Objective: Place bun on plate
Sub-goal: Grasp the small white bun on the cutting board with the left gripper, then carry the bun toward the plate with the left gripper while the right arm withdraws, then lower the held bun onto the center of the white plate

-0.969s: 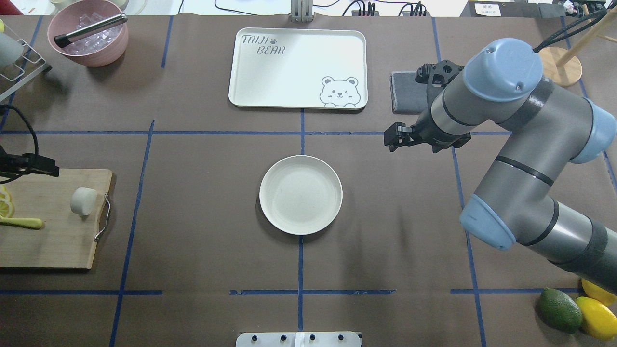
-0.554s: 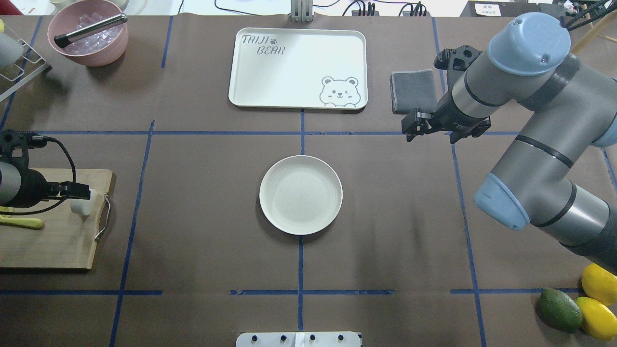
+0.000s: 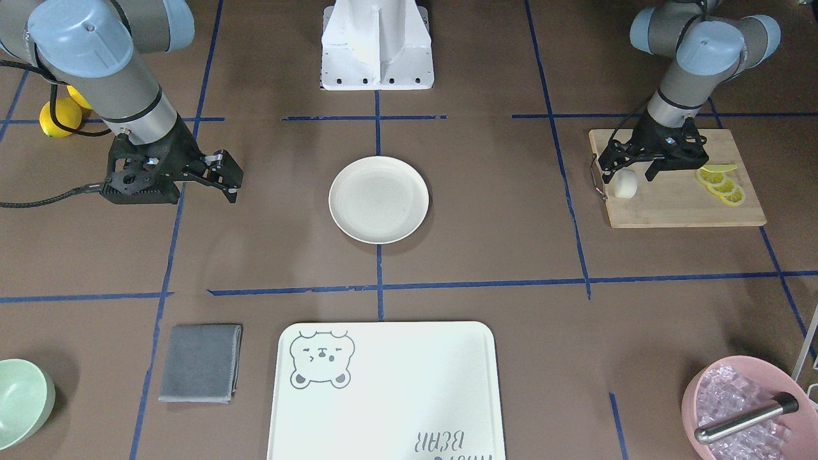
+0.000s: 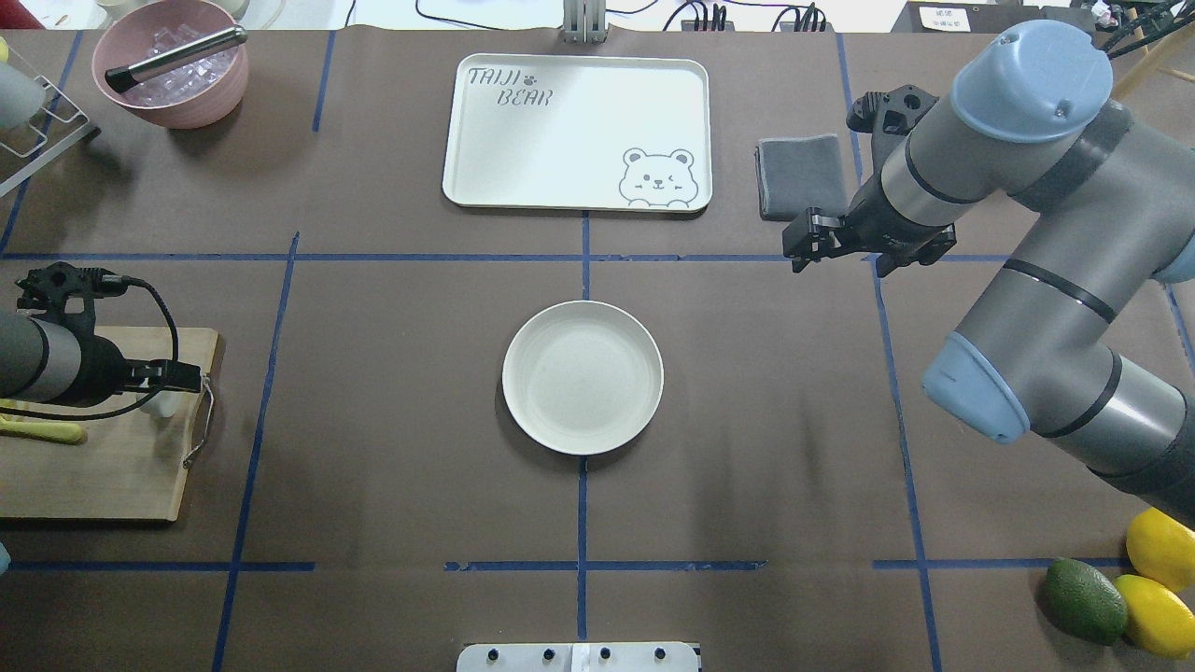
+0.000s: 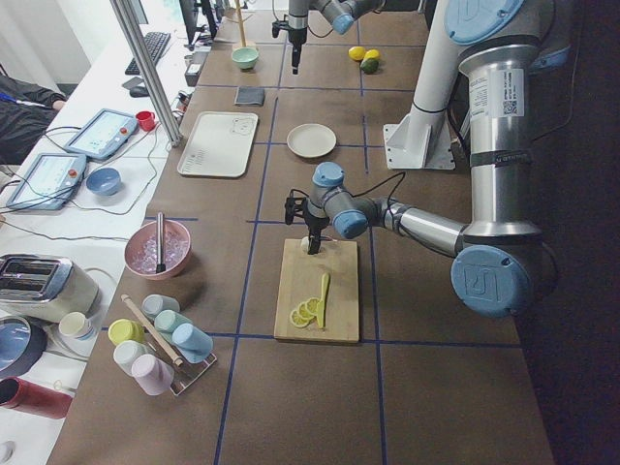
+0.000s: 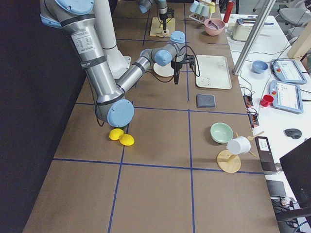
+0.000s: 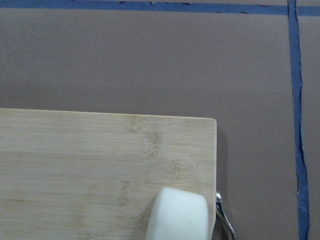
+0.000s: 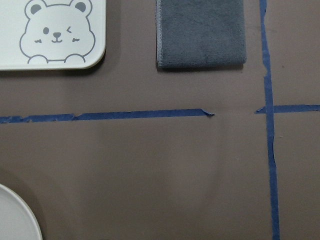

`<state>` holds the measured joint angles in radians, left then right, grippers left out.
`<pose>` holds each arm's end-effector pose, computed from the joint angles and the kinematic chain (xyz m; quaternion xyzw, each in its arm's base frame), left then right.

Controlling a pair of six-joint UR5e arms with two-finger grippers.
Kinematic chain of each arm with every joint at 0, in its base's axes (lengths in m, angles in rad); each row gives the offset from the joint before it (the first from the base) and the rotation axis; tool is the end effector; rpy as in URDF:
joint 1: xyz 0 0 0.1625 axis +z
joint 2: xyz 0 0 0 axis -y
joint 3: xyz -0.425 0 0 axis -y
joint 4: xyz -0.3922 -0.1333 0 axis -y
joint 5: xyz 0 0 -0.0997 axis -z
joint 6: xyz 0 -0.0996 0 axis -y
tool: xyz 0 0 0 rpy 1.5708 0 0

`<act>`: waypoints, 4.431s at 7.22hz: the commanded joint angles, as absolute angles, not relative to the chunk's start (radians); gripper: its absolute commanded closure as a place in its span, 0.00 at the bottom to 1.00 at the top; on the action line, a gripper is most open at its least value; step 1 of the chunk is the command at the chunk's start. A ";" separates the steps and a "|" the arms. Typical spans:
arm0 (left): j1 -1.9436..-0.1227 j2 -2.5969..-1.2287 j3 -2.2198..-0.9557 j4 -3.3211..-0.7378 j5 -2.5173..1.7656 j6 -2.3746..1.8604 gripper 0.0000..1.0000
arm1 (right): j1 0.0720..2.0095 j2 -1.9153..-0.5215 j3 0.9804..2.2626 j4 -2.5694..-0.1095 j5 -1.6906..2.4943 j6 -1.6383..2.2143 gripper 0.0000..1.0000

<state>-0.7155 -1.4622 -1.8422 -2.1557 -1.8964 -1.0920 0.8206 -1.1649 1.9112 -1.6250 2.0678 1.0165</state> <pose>0.2944 -0.3903 0.5228 0.0779 0.3829 -0.0497 0.9192 -0.3384 -0.4889 0.2905 0.0298 -0.4009 0.0384 0.9148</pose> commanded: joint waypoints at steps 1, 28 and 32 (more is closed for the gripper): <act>-0.715 -1.466 -1.832 -2.164 -1.901 -1.092 0.03 | 0.821 -1.175 1.914 -1.624 2.068 1.020 0.00; -0.413 -2.405 -1.553 -1.579 -1.729 -1.451 0.68 | 1.465 -1.489 1.732 -1.617 2.325 0.083 0.00; -0.405 -2.444 -1.482 -1.600 -1.727 -1.451 0.68 | 1.477 -1.509 1.732 -1.617 2.326 0.081 0.00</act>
<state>-0.4062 -2.4415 -1.4896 -1.5953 -1.7277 -1.4536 1.4745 -1.5036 1.7324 -1.6168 2.3254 0.0821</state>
